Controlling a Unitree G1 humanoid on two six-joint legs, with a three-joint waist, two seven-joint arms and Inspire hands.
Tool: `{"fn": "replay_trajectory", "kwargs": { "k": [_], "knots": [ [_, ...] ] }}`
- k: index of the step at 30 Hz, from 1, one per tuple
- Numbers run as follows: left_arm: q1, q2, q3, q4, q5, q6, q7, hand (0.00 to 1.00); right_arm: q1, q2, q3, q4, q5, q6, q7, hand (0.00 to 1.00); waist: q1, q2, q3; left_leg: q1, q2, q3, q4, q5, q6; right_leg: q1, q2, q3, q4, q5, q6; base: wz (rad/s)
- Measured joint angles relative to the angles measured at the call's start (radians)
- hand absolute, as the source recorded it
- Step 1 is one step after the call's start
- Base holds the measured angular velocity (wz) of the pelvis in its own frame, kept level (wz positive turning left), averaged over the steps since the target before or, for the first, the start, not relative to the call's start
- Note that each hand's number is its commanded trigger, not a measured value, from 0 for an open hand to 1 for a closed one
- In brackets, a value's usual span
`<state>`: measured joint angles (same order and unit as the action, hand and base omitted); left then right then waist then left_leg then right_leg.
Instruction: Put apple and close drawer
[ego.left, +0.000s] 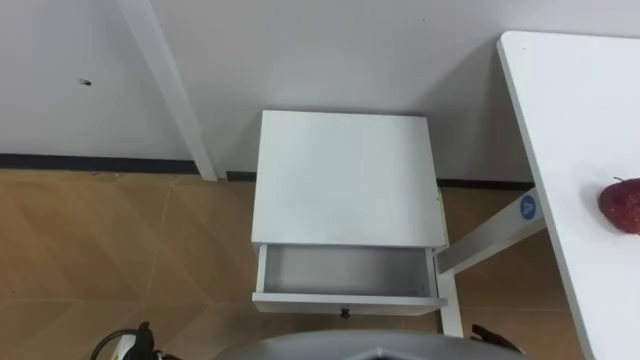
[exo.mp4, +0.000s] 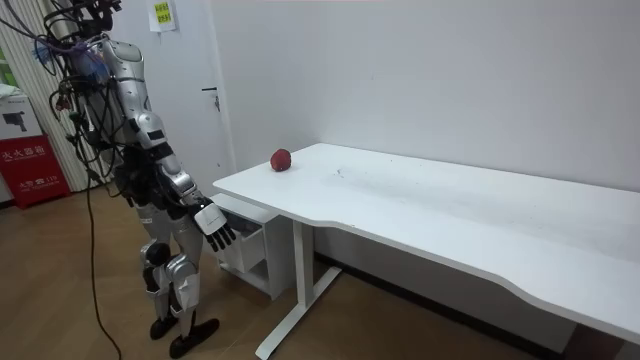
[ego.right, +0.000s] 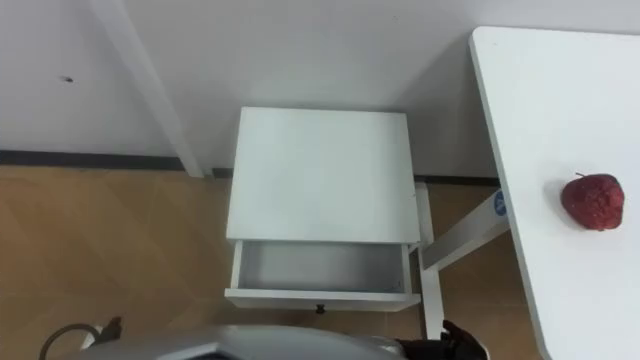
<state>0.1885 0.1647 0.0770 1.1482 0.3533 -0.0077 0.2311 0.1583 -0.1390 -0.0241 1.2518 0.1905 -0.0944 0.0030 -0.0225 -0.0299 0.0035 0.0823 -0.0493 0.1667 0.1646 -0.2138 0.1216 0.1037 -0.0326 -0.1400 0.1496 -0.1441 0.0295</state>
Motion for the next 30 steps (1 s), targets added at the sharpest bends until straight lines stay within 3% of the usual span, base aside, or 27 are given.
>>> {"fn": "replay_trajectory", "kwargs": {
  "k": [10,16,21,26,30],
  "knots": [
    [0.001,-0.001,-0.001,0.001,-0.009,0.000,0.000,0.00,0.000,0.000,0.002,0.000,0.008,0.000,-0.001,0.00,0.001,-0.002,0.0005,-0.001,0.000,0.001,0.000,0.000,0.000,-0.001,0.000,0.002,0.000,0.000,0.000,0.00],
    [0.003,-0.001,0.002,0.005,-0.019,0.000,0.000,0.00,-0.022,0.001,-0.007,0.038,0.121,0.005,0.000,0.00,-0.002,-0.002,0.0001,0.000,0.001,0.012,-0.001,0.000,0.000,-0.006,0.005,0.026,-0.001,0.000,0.000,-0.05],
    [0.023,-0.016,0.085,0.004,-0.016,-0.002,0.004,0.00,-0.007,0.004,-0.162,0.041,0.359,0.009,0.000,0.00,-0.007,-0.001,0.0005,0.013,0.002,0.020,-0.004,0.000,0.000,0.000,0.009,0.036,0.000,0.000,0.000,-0.03],
    [0.045,-0.016,0.137,-0.005,-0.036,-0.007,0.006,0.00,0.000,0.004,-0.322,0.036,0.641,0.010,-0.007,0.00,-0.053,0.004,-0.0014,0.014,0.001,0.020,-0.002,0.000,0.000,0.000,0.006,0.042,0.002,0.000,0.000,-0.02],
    [0.052,-0.013,0.155,0.008,-0.047,-0.007,0.014,0.00,0.005,0.004,-0.415,0.034,0.889,0.010,-0.028,0.00,-0.066,0.008,-0.0038,0.017,0.001,0.029,-0.002,0.000,0.000,0.001,0.011,0.059,0.003,0.000,0.000,-0.08]
  ]
}}
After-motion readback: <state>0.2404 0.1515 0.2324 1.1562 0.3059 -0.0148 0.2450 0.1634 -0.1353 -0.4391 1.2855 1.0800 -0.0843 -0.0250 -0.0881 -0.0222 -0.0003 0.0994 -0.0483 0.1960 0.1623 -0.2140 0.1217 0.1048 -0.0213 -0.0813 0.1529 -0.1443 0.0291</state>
